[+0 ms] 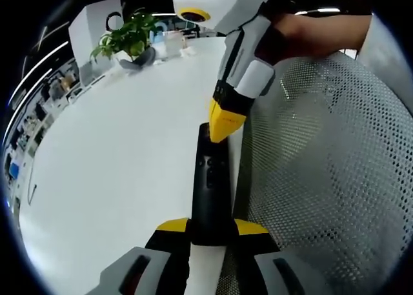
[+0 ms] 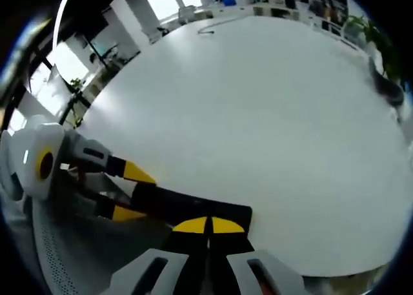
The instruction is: Press the specified remote control buttons in sequence, fully releasing each button before pressing the next.
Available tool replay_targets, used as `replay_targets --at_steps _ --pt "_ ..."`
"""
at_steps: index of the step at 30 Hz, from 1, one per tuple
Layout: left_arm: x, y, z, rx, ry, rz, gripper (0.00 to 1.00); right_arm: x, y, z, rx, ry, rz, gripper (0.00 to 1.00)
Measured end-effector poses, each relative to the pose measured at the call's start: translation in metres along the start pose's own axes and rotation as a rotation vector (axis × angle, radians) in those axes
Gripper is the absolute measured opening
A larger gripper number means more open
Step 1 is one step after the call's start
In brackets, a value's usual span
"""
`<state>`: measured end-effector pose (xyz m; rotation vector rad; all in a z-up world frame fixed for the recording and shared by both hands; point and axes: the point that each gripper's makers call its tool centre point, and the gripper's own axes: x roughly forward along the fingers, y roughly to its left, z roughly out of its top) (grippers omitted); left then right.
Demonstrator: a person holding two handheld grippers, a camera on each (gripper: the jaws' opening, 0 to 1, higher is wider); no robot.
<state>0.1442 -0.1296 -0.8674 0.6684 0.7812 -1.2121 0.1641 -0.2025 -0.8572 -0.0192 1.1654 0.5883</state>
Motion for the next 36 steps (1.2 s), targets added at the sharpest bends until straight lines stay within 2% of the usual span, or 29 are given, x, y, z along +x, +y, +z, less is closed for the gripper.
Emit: replay_targets --at_steps 7,20,30,33,35,36 --pt "0.0 0.0 0.0 -0.002 0.002 0.002 0.24 0.0 0.0 0.001 0.037 -0.006 0.012 0.0" --pt "-0.001 0.001 0.001 -0.021 -0.01 -0.003 0.24 0.0 -0.002 0.001 0.048 -0.005 0.023 0.0" --pt "0.0 0.001 0.003 -0.026 -0.017 -0.007 0.24 -0.003 -0.005 0.002 0.127 -0.006 0.055 0.0" --pt "0.0 0.001 0.003 -0.025 -0.019 -0.008 0.24 -0.006 -0.014 0.007 0.09 -0.04 -0.008 0.0" --pt "0.0 0.001 0.003 -0.024 -0.019 -0.008 0.24 -0.004 -0.009 0.007 0.103 -0.038 0.025 0.0" --pt "0.0 0.001 0.003 -0.025 -0.019 -0.008 0.24 -0.003 -0.003 0.006 0.125 -0.026 0.065 0.0"
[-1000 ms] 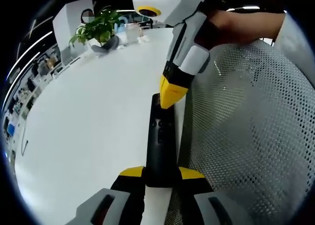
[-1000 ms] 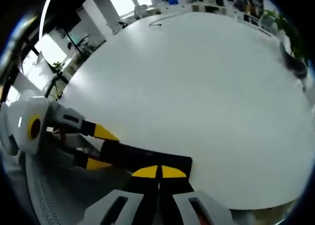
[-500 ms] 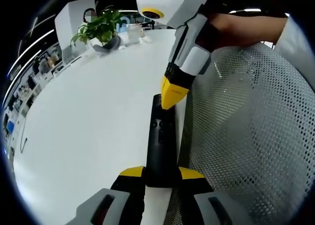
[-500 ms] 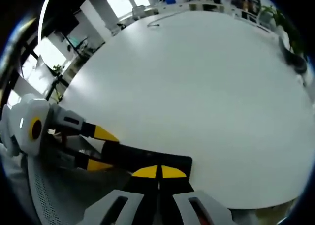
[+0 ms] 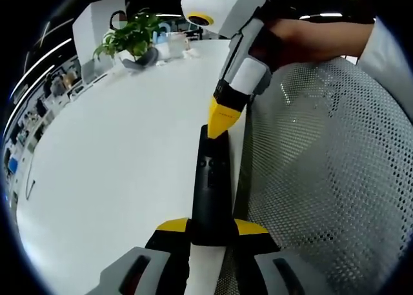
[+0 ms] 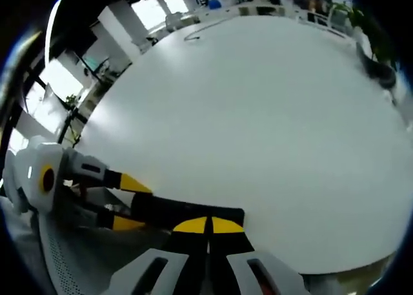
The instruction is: Press the specified remote control buttons in sequence, fully releasing each button before pressing the next.
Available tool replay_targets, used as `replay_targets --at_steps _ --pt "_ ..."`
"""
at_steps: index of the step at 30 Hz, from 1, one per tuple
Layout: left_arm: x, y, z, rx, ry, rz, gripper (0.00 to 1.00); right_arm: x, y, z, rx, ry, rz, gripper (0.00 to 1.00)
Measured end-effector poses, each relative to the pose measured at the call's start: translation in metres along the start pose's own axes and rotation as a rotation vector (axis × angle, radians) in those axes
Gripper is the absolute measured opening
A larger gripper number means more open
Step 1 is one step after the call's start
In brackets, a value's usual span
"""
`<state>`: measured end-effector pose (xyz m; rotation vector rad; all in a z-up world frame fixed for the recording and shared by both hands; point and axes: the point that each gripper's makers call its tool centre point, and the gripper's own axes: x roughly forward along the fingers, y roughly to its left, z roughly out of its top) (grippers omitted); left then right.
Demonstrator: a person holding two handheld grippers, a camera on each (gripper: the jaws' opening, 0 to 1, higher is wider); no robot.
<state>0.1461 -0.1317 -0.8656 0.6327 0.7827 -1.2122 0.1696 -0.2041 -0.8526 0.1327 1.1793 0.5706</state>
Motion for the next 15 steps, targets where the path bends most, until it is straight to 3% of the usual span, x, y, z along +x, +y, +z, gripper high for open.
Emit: replay_targets --at_steps 8,13,15 --pt "-0.0004 0.0008 0.0001 -0.003 -0.003 -0.001 0.24 0.0013 -0.0003 -0.0009 -0.049 0.012 -0.033 0.0" --pt "-0.0003 0.0012 0.0002 -0.007 -0.005 -0.002 0.24 -0.0027 -0.008 0.0051 -0.047 -0.025 -0.064 0.0" --pt "-0.0001 0.0012 0.0003 -0.009 -0.006 -0.002 0.24 -0.0019 -0.0053 0.0057 -0.024 -0.029 -0.033 0.0"
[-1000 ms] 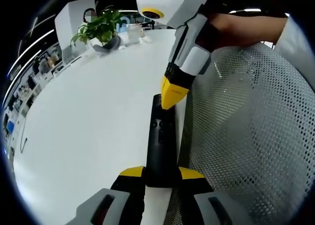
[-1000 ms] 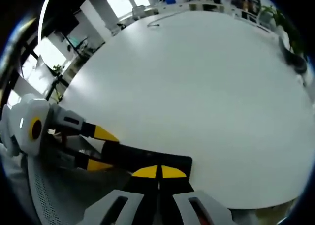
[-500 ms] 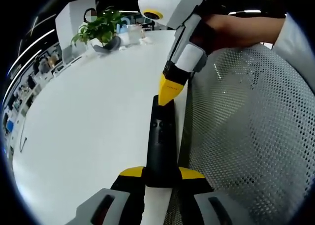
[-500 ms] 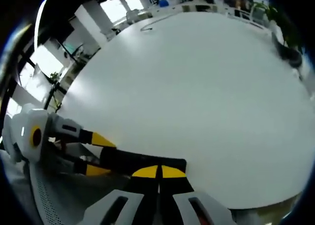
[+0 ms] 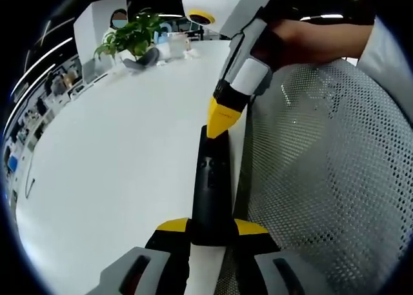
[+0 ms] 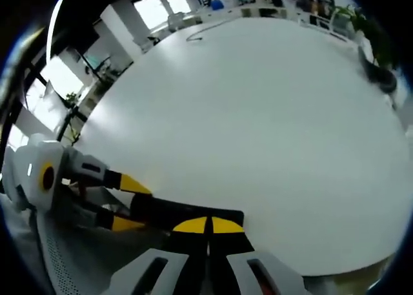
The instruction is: Press the specified remote control buttons in sequence, fully releasing each button before pressing the next.
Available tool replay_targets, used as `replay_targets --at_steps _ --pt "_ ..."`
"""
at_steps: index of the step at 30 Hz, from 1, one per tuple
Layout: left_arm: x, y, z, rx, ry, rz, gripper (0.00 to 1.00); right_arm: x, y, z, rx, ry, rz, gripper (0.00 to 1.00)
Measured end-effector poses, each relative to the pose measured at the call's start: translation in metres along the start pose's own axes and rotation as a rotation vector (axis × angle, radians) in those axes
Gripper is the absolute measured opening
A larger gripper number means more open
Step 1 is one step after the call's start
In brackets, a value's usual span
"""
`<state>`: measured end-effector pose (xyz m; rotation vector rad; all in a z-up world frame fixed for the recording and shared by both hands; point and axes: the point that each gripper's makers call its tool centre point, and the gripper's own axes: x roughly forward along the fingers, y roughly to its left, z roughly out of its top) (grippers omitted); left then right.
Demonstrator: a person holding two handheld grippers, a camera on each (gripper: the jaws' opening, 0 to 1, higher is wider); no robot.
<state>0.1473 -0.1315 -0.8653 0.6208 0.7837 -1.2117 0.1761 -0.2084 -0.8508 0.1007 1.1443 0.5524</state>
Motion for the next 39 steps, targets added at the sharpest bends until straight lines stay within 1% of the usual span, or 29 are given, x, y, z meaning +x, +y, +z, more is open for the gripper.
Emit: replay_targets --at_steps 2,3,5,6,7,8,10,14,18,21,22,28,31,34,36,39 --pt "0.0001 0.0 -0.0001 -0.002 -0.001 -0.001 0.24 0.002 0.0045 -0.0035 0.016 0.023 0.021 0.0" --pt "0.0001 0.0 -0.0001 -0.002 -0.001 -0.001 0.24 0.0049 0.0029 -0.008 -0.004 0.047 0.003 0.0" --pt "0.0001 0.0002 -0.0002 -0.001 -0.001 -0.001 0.24 0.0024 0.0036 -0.0058 -0.039 0.037 -0.016 0.0" --pt "0.0 0.0002 -0.0003 -0.003 -0.001 -0.001 0.24 0.0019 -0.0001 -0.005 -0.069 0.036 -0.044 0.0" --pt "-0.0001 0.0003 -0.0003 -0.005 -0.002 -0.002 0.24 0.001 -0.0029 -0.0018 -0.108 0.018 -0.073 0.0" --pt "0.0 0.0001 -0.0001 -0.006 -0.003 -0.002 0.24 0.0009 -0.0019 -0.0014 -0.111 0.013 -0.072 0.0" --pt "0.0001 -0.0001 0.0001 -0.006 -0.003 -0.002 0.24 0.0027 0.0011 -0.0059 -0.091 0.036 -0.048 0.0" --pt "-0.0003 -0.0001 0.0001 -0.004 -0.003 -0.001 0.24 0.0032 0.0008 -0.0049 -0.103 0.035 -0.055 0.0" --pt "-0.0005 0.0001 0.0002 -0.007 -0.004 -0.002 0.24 0.0045 0.0019 -0.0048 -0.189 0.034 -0.086 0.0" --pt "-0.0006 0.0004 0.0001 -0.011 -0.005 -0.003 0.24 0.0039 0.0005 -0.0047 -0.163 0.031 -0.075 0.0" --pt "-0.0005 0.0005 0.0002 -0.012 -0.005 -0.003 0.24 0.0039 0.0002 -0.0042 -0.131 0.029 -0.062 0.0" --pt "-0.0004 0.0006 0.0003 -0.012 -0.004 -0.002 0.24 0.0037 -0.0012 -0.0036 -0.077 0.026 -0.039 0.0" --pt "-0.0004 0.0005 0.0002 -0.005 -0.003 -0.002 0.24 0.0033 -0.0004 -0.0032 0.022 0.021 -0.001 0.0" --pt "-0.0003 0.0005 0.0004 -0.005 -0.005 -0.002 0.24 0.0028 -0.0017 -0.0021 0.043 0.017 0.011 0.0" --pt "0.0001 0.0005 0.0012 -0.005 -0.01 -0.002 0.24 0.0041 0.0003 0.0009 0.04 0.003 0.019 0.0" --pt "0.0 0.0004 0.0014 -0.007 -0.01 -0.001 0.24 0.0069 0.0038 0.0016 0.046 0.01 0.032 0.0"
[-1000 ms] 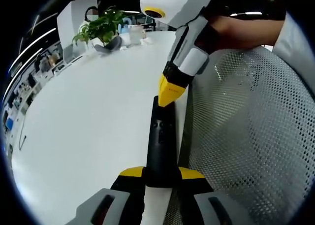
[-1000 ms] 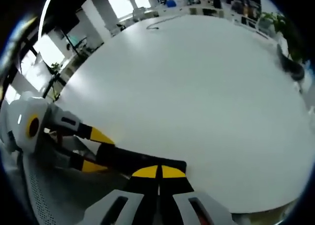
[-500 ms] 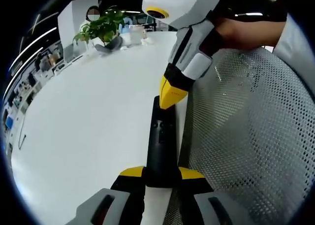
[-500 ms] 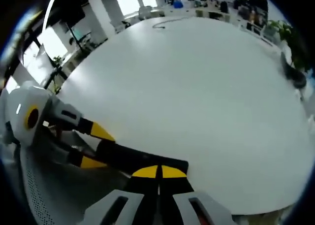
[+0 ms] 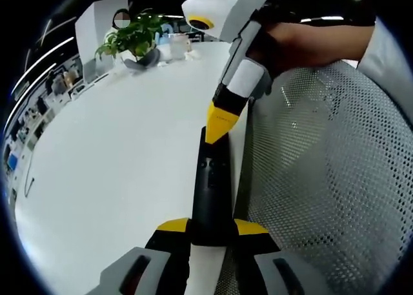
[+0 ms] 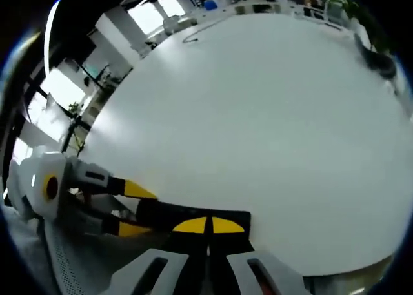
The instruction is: Press the specified remote control buttons in sequence, fully releasing each button before pressing the next.
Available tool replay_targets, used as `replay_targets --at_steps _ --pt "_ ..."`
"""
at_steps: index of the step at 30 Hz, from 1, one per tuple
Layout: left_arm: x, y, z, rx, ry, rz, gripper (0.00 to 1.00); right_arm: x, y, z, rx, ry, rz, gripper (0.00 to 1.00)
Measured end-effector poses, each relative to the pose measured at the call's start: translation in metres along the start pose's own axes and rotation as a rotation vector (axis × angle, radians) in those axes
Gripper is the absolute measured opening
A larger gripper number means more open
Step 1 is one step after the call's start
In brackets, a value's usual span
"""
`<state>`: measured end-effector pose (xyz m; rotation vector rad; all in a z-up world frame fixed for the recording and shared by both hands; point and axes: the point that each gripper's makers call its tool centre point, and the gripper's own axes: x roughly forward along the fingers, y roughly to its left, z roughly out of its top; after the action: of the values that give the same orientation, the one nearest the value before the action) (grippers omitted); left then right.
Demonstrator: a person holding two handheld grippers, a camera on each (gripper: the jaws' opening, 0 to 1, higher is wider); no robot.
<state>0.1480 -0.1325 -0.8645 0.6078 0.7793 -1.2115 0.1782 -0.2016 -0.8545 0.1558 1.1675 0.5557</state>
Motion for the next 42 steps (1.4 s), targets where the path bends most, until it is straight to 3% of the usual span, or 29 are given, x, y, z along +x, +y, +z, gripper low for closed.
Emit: replay_targets --at_steps 14,19,22,27,36,39,40,42 --pt "-0.001 -0.001 0.0 -0.001 -0.002 0.0 0.24 0.005 0.009 0.001 -0.032 -0.015 0.025 0.0" --pt "-0.001 -0.001 0.0 -0.002 -0.002 0.0 0.24 0.006 0.007 0.001 0.027 -0.024 0.029 0.0" --pt "-0.001 0.0 0.0 -0.008 -0.004 0.0 0.24 0.007 0.008 0.002 0.036 -0.017 0.012 0.0" --pt "-0.001 0.0 0.0 -0.01 -0.004 0.0 0.24 0.007 0.008 0.001 -0.019 -0.009 -0.024 0.0" --pt "-0.001 0.0 0.0 -0.012 -0.004 0.001 0.24 0.009 0.006 0.003 0.014 0.098 -0.008 0.0" --pt "-0.001 0.0 0.0 -0.012 -0.004 0.001 0.24 0.008 0.009 0.001 -0.01 0.105 -0.006 0.0" --pt "-0.001 0.0 0.0 -0.012 -0.004 0.001 0.24 0.007 0.009 0.001 -0.084 0.09 -0.012 0.0" --pt "-0.001 0.0 -0.001 -0.013 -0.006 0.001 0.24 0.007 0.01 0.001 -0.116 0.066 -0.01 0.0"
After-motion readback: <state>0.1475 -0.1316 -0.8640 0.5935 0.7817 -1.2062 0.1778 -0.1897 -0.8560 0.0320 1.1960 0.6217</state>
